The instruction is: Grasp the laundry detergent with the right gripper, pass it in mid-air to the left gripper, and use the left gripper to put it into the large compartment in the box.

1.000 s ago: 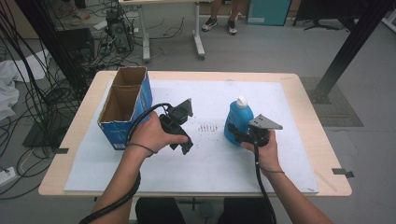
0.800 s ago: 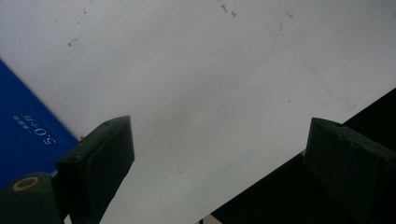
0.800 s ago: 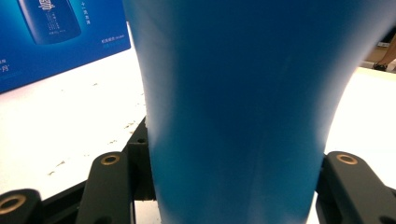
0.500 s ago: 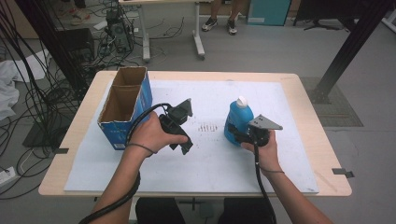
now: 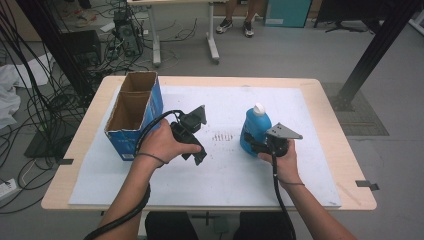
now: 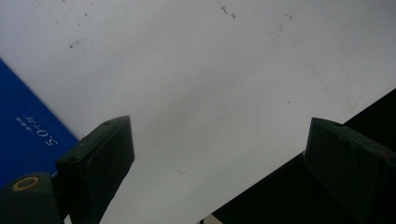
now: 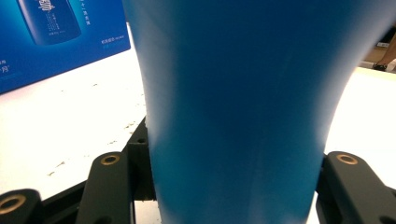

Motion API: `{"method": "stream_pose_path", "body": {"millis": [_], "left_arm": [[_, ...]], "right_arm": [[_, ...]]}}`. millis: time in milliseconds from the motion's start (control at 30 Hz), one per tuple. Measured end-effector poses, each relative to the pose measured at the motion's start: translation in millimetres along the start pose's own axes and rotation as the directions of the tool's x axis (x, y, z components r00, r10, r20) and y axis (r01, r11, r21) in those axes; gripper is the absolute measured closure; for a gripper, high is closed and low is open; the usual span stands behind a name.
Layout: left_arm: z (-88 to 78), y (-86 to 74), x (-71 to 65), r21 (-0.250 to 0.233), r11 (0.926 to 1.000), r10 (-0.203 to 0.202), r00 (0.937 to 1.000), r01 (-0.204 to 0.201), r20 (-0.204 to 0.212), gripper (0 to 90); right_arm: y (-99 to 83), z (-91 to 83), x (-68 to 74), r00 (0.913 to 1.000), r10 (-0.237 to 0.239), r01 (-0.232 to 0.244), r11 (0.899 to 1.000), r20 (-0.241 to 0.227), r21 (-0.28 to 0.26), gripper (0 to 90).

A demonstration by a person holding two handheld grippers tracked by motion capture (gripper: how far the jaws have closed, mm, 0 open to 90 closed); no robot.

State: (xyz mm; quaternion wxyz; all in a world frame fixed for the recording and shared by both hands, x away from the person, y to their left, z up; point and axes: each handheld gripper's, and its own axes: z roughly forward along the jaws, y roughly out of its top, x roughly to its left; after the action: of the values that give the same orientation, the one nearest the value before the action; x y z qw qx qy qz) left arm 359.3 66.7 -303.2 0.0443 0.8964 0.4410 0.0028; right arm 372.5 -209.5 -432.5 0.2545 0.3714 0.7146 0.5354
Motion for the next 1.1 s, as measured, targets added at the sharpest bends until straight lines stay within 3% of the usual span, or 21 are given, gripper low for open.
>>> {"method": "stream_pose_path", "body": {"millis": [1100], "left_arm": [[-1.2,0.9,-0.6,0.0,1.0,-0.001,1.0,0.001,-0.004,8.8]], "right_arm": [[-0.2,0.1,-0.4,1.0,0.0,0.0,1.0,-0.003,-0.003,43.2]]}}
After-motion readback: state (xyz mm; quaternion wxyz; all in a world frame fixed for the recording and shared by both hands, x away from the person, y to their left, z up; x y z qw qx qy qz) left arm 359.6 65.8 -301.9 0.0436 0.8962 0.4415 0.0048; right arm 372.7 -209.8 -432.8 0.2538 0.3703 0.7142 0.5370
